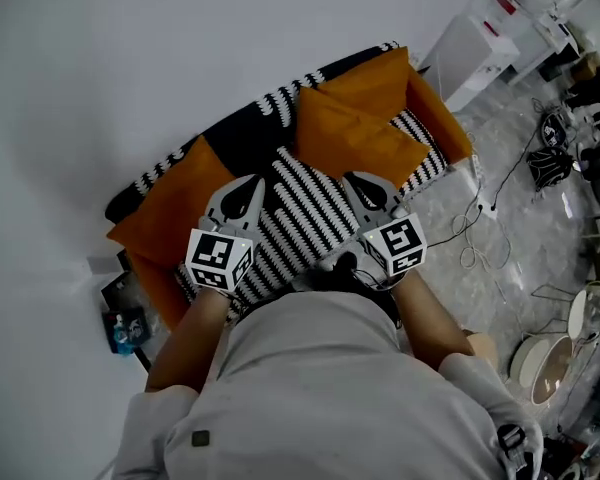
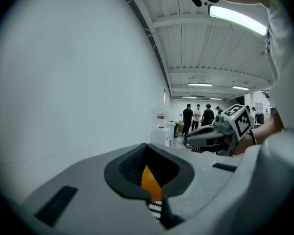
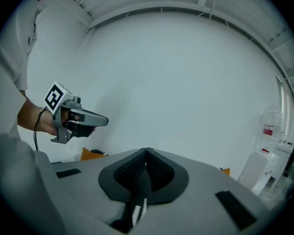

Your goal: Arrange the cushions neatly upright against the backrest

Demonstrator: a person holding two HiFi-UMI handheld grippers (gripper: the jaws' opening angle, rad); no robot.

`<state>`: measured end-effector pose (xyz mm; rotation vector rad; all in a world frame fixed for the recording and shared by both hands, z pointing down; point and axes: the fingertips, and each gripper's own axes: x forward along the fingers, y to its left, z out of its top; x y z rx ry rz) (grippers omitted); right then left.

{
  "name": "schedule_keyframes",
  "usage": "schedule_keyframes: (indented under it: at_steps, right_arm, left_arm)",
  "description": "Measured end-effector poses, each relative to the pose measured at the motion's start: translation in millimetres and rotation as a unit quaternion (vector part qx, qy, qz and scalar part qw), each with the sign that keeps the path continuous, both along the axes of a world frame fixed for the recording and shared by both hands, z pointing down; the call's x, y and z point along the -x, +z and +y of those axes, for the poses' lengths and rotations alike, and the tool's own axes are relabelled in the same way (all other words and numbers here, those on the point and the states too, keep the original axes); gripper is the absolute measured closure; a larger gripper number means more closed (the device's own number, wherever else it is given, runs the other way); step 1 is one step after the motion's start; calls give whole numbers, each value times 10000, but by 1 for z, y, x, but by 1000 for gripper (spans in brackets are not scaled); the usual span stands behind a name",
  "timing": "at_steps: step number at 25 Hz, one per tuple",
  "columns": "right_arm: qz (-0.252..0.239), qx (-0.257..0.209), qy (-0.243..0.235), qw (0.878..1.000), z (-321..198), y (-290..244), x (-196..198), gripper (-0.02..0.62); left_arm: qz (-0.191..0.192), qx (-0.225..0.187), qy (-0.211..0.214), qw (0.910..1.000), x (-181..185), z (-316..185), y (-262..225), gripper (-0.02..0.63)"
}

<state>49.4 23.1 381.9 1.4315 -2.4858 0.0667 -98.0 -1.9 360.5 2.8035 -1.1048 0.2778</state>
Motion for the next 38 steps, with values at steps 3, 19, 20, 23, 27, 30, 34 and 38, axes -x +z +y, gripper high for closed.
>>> schedule_keyframes:
  at_steps: [3,19,20,23,27,30,34,38]
  right_arm:
    - [-74,-77,204,9997,9,-9,-35,569]
    - [-46,-43,628,9980,37,-2,-252,569]
    - [-56,-39,644,9979,38,-2,-261,569]
    - [-73,33,682,9976,38,0,-281,569]
    - [-113,121,750,9970,31,6,-293,569]
    - [-93,155,764,9969,17,9,-292,569]
    - [-48,210,842,9962,-2,11,-286,569]
    - [15,227,995,9948,-20,9,-275,569]
  left_arm:
    - [-98,-115,205,9997,-35,6,-10,595]
    - [-139,-75,813,9966,-265,18,1,595]
    - [-143,-72,838,9964,-275,18,1,595]
    - [-190,-53,944,9953,-299,15,3,595]
    - [-264,2,1101,9936,-314,7,8,595]
    - [-263,-3,1222,9922,-316,-7,10,595]
    - [-268,-14,1380,9901,-311,-31,15,595]
    - [-272,-29,1502,9883,-299,-54,16,595]
